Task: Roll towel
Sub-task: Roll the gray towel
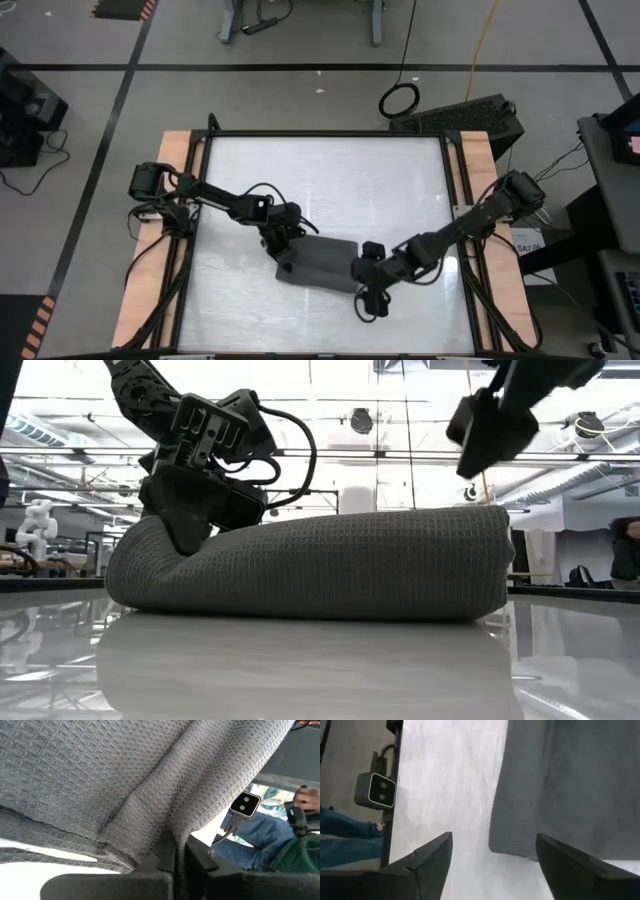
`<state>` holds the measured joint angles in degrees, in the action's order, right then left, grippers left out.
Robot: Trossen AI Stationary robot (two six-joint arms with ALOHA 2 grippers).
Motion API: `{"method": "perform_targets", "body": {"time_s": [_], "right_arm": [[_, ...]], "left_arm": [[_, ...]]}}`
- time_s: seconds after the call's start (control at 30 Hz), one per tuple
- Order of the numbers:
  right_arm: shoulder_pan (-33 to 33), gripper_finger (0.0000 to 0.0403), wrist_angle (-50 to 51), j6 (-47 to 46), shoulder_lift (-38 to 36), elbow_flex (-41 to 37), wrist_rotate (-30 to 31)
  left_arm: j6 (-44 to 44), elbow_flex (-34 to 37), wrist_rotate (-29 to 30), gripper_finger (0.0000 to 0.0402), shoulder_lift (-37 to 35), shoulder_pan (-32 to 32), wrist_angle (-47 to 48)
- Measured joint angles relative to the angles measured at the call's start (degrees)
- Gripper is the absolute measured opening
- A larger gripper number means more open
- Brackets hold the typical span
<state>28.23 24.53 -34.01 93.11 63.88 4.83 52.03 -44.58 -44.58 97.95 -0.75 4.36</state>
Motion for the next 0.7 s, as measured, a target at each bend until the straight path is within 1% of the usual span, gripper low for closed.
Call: {"method": "perform_targets", "body": {"time_s": [0.07, 0.13, 0.2, 0.27, 0.37, 0.53, 0.63, 0.7], "right_arm": [[0.3, 0.0293, -0.2, -1.5, 1.7, 0.0, 0.0], [0.4, 0.0297, 0.0, -2.8, 3.6, 0.0, 0.2], [0.4, 0.0291, 0.1, -3.8, 5.4, 0.0, 1.0], [0.3, 0.0274, 0.1, -4.1, 6.9, 0.0, 1.3], [-0.3, 0.0224, 0.2, -4.4, 8.2, 0.0, 1.2], [-0.9, 0.0097, 0.3, -5.2, 7.1, 0.0, 0.8], [-1.2, 0.0028, 0.1, -4.2, 5.7, 0.0, -1.2], [-1.3, 0.0011, 0.2, -3.0, 5.2, 0.0, -2.9]], "left_arm": [[0.0, 0.0, 0.0, 0.0018, 0.0, 0.0, 0.0], [-0.1, 0.0, 0.0, 0.0018, 0.0, 0.0, 0.0], [-0.4, 0.0, 0.0, 0.0018, 0.0, 0.0, 0.0], [-0.4, 0.0, 0.1, 0.0018, 0.0, 0.0, 0.0], [-0.4, 0.0, 0.4, 0.0018, 0.0, 0.0, 0.0], [-0.4, 0.0, 0.7, 0.0018, 0.0, 0.0, 0.0], [-0.2, 0.0, 0.7, 0.0018, 0.0, 0.0, -0.4], [0.4, 0.0, 0.5, 0.0018, 0.0, -0.2, -0.9]]}}
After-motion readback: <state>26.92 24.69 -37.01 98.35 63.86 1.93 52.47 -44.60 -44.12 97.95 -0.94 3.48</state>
